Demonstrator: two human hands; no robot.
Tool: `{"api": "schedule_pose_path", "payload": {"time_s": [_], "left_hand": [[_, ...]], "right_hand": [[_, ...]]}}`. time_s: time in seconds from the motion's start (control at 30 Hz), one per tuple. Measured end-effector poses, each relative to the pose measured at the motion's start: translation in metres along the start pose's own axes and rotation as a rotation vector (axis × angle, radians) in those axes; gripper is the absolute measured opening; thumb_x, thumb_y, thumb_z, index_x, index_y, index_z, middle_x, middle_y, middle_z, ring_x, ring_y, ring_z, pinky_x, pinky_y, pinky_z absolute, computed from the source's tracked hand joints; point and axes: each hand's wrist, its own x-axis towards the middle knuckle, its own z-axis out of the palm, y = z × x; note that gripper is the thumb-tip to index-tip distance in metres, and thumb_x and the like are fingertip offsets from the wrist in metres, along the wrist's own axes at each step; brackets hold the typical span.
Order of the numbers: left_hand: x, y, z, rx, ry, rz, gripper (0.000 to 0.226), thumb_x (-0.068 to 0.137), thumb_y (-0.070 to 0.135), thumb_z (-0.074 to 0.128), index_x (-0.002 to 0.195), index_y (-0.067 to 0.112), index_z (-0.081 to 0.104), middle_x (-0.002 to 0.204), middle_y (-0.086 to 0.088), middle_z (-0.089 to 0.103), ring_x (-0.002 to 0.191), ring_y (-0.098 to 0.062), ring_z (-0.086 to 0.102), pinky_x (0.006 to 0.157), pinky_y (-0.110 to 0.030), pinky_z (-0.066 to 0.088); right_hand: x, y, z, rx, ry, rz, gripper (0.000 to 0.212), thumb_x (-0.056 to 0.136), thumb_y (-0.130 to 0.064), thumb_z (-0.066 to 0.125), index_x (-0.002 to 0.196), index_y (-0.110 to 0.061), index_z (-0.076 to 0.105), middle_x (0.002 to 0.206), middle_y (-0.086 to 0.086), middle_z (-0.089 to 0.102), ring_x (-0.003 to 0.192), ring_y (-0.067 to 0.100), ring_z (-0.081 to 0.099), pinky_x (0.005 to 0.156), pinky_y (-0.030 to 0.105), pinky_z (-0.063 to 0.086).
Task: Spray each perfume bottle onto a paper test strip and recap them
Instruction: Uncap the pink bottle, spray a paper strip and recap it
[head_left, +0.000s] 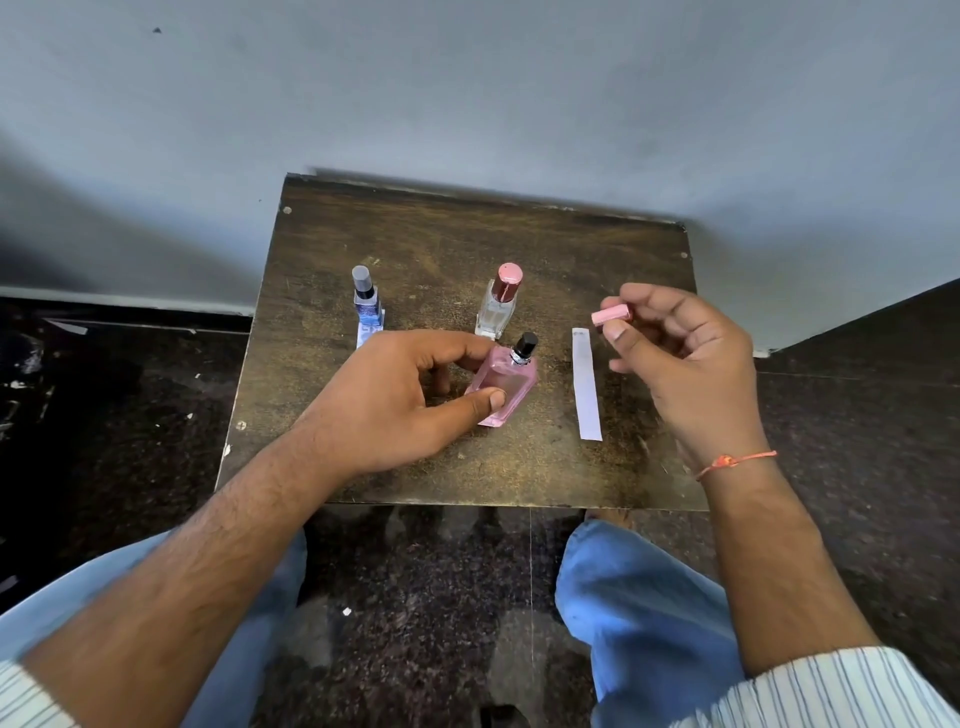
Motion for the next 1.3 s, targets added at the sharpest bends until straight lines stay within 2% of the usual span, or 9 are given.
{"api": "schedule_pose_path", "payload": {"time_s": [0.07,0.17,0.37,0.53,0.67,0.8,0.9,1.0,1.3], "left_hand": [[0.0,0.003,0.0,-0.01,0.004,0.002,0.035,0.093,0.028,0.084,0.125,0.04,0.078,0.091,0.036,0.075,0.08,0.009,0.07,0.075,-0.009,0.05],[0.001,0.004,0.0,-0.027,0.005,0.005,0.036,0.092,0.027,0.084,0.127,0.035,0.079,0.103,0.028,0.08,0.094,0.008,0.075,0.086,-0.018,0.056],[0.003,0.001,0.004,-0.005,0.046,0.047,0.038,0.087,0.05,0.075,0.123,0.039,0.079,0.095,0.013,0.079,0.082,-0.012,0.075,0.072,-0.038,0.063],[0.005,-0.002,0.006,-0.015,0.037,0.068,0.036,0.089,0.04,0.08,0.125,0.037,0.078,0.091,0.013,0.073,0.08,-0.01,0.073,0.07,-0.025,0.058],[0.005,-0.001,0.007,-0.013,0.02,0.092,0.037,0.09,0.038,0.082,0.126,0.04,0.076,0.091,0.01,0.073,0.078,-0.013,0.072,0.069,-0.031,0.06],[0.005,0.0,0.007,0.004,0.02,0.129,0.039,0.087,0.048,0.076,0.126,0.041,0.076,0.09,0.004,0.073,0.079,-0.014,0.071,0.071,-0.036,0.058],[0.005,0.0,0.006,0.01,0.027,0.143,0.039,0.088,0.046,0.079,0.126,0.039,0.077,0.089,0.003,0.074,0.079,-0.016,0.071,0.07,-0.039,0.058],[0.005,-0.002,0.006,0.038,0.03,0.128,0.038,0.089,0.032,0.087,0.126,0.034,0.079,0.088,0.004,0.073,0.079,-0.016,0.071,0.071,-0.04,0.059],[0.005,-0.004,0.009,0.058,0.046,0.176,0.039,0.09,0.03,0.086,0.128,0.029,0.08,0.085,0.002,0.07,0.075,-0.014,0.069,0.065,-0.036,0.058]], "right_hand": [[-0.004,-0.006,0.001,0.111,-0.049,0.0,0.03,0.092,0.0,0.08,0.117,-0.016,0.076,0.112,0.002,0.084,0.097,0.013,0.078,0.077,0.029,0.067],[-0.008,-0.013,0.003,0.195,-0.11,-0.008,0.03,0.085,-0.011,0.082,0.114,-0.015,0.076,0.111,0.004,0.084,0.097,0.017,0.078,0.078,0.03,0.067],[-0.015,-0.014,0.012,0.201,-0.233,-0.039,0.029,0.086,0.001,0.081,0.113,-0.01,0.076,0.109,0.007,0.085,0.094,0.031,0.071,0.083,0.036,0.067],[-0.018,-0.014,0.015,0.215,-0.235,-0.035,0.029,0.087,0.005,0.08,0.113,-0.009,0.076,0.11,0.009,0.084,0.096,0.033,0.072,0.085,0.036,0.068],[-0.018,-0.016,0.016,0.171,-0.245,-0.053,0.03,0.084,-0.008,0.084,0.112,-0.013,0.077,0.11,0.006,0.085,0.096,0.022,0.078,0.088,0.038,0.067],[-0.018,-0.013,0.016,0.088,-0.28,-0.093,0.03,0.086,-0.005,0.086,0.113,-0.017,0.079,0.11,0.006,0.085,0.1,0.028,0.079,0.093,0.048,0.065],[-0.019,-0.014,0.017,0.079,-0.291,-0.095,0.031,0.086,-0.001,0.086,0.112,-0.015,0.079,0.11,0.006,0.085,0.102,0.031,0.08,0.094,0.043,0.065],[-0.02,-0.017,0.019,0.073,-0.303,-0.111,0.031,0.085,0.003,0.085,0.112,-0.012,0.079,0.11,0.005,0.085,0.099,0.022,0.08,0.089,0.032,0.064],[-0.022,-0.021,0.02,0.055,-0.293,-0.134,0.031,0.085,0.0,0.086,0.112,-0.012,0.08,0.11,0.002,0.085,0.1,0.02,0.08,0.088,0.029,0.065]]}}
